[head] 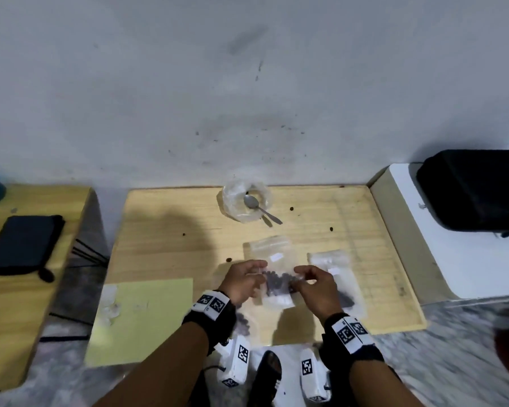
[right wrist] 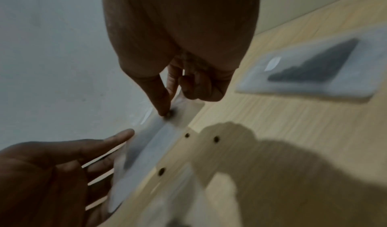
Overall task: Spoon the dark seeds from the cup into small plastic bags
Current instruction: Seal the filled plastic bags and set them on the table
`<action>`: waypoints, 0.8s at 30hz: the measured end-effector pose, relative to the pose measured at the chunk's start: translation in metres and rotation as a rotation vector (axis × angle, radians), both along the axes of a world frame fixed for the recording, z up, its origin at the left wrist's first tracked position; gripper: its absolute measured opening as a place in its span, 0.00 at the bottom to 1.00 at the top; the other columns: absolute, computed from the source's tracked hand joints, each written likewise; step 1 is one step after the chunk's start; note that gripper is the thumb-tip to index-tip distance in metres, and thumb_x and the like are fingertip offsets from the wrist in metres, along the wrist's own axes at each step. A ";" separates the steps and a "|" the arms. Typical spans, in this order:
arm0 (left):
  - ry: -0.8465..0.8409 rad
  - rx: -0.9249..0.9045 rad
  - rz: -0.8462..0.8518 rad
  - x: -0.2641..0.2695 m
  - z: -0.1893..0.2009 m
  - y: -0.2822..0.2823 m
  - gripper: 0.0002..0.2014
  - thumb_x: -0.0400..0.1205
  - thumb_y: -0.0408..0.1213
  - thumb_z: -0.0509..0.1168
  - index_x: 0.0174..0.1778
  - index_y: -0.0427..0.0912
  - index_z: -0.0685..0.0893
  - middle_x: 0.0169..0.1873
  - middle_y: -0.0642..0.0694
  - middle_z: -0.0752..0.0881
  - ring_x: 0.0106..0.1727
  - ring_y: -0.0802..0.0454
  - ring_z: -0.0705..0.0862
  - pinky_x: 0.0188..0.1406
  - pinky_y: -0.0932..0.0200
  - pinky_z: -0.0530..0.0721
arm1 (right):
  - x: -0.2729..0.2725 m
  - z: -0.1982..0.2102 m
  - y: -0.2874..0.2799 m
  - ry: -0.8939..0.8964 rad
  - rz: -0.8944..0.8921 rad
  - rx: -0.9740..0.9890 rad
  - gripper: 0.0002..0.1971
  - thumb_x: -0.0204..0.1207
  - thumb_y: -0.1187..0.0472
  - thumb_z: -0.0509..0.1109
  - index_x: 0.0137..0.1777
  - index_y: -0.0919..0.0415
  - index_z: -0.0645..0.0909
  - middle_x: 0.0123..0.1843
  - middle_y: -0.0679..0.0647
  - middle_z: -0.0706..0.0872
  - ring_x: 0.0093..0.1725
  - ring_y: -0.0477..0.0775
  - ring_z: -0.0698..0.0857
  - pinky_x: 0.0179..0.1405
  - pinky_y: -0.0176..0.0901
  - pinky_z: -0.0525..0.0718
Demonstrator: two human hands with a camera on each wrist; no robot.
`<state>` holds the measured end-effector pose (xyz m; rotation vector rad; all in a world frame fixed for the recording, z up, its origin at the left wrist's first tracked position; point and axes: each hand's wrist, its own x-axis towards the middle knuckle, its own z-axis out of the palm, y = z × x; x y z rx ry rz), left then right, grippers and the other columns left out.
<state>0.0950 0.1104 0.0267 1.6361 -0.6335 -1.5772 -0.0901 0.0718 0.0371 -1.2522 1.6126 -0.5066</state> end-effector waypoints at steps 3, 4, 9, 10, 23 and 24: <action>0.055 0.025 -0.002 -0.050 -0.011 -0.017 0.20 0.77 0.19 0.66 0.62 0.42 0.81 0.65 0.40 0.77 0.49 0.42 0.81 0.36 0.54 0.80 | -0.045 -0.008 -0.007 0.135 -0.011 0.027 0.15 0.68 0.66 0.78 0.53 0.51 0.87 0.54 0.52 0.89 0.51 0.54 0.86 0.52 0.43 0.84; 0.048 0.026 -0.002 -0.066 -0.013 -0.023 0.22 0.77 0.19 0.66 0.64 0.42 0.80 0.67 0.41 0.76 0.51 0.42 0.80 0.37 0.54 0.81 | -0.058 -0.011 -0.010 0.186 -0.011 0.020 0.16 0.69 0.65 0.77 0.55 0.50 0.87 0.56 0.53 0.88 0.53 0.55 0.86 0.56 0.47 0.85; -0.001 0.053 -0.057 -0.124 -0.020 -0.044 0.23 0.78 0.22 0.65 0.70 0.43 0.79 0.68 0.45 0.77 0.57 0.42 0.83 0.47 0.49 0.87 | -0.106 -0.021 -0.024 0.336 -0.017 -0.028 0.19 0.71 0.61 0.77 0.64 0.53 0.85 0.61 0.54 0.86 0.59 0.57 0.85 0.56 0.43 0.80; -0.017 0.066 -0.072 -0.132 -0.022 -0.047 0.24 0.78 0.23 0.65 0.70 0.43 0.79 0.67 0.46 0.78 0.57 0.43 0.83 0.52 0.47 0.87 | -0.113 -0.024 -0.025 0.360 -0.010 -0.022 0.19 0.72 0.60 0.76 0.64 0.52 0.85 0.62 0.53 0.86 0.59 0.57 0.86 0.55 0.43 0.80; -0.176 0.033 -0.041 -0.112 -0.022 -0.025 0.16 0.78 0.32 0.70 0.61 0.49 0.82 0.61 0.51 0.81 0.60 0.49 0.83 0.54 0.50 0.82 | -0.075 -0.017 -0.004 0.354 0.099 -0.190 0.12 0.75 0.57 0.73 0.58 0.49 0.83 0.63 0.47 0.80 0.54 0.54 0.85 0.45 0.41 0.76; -0.208 0.019 -0.024 -0.101 -0.022 -0.018 0.15 0.78 0.33 0.70 0.60 0.49 0.83 0.60 0.51 0.83 0.58 0.50 0.83 0.53 0.49 0.82 | -0.064 -0.018 0.002 0.293 0.145 -0.179 0.11 0.74 0.57 0.72 0.55 0.46 0.84 0.60 0.45 0.82 0.55 0.50 0.85 0.47 0.40 0.75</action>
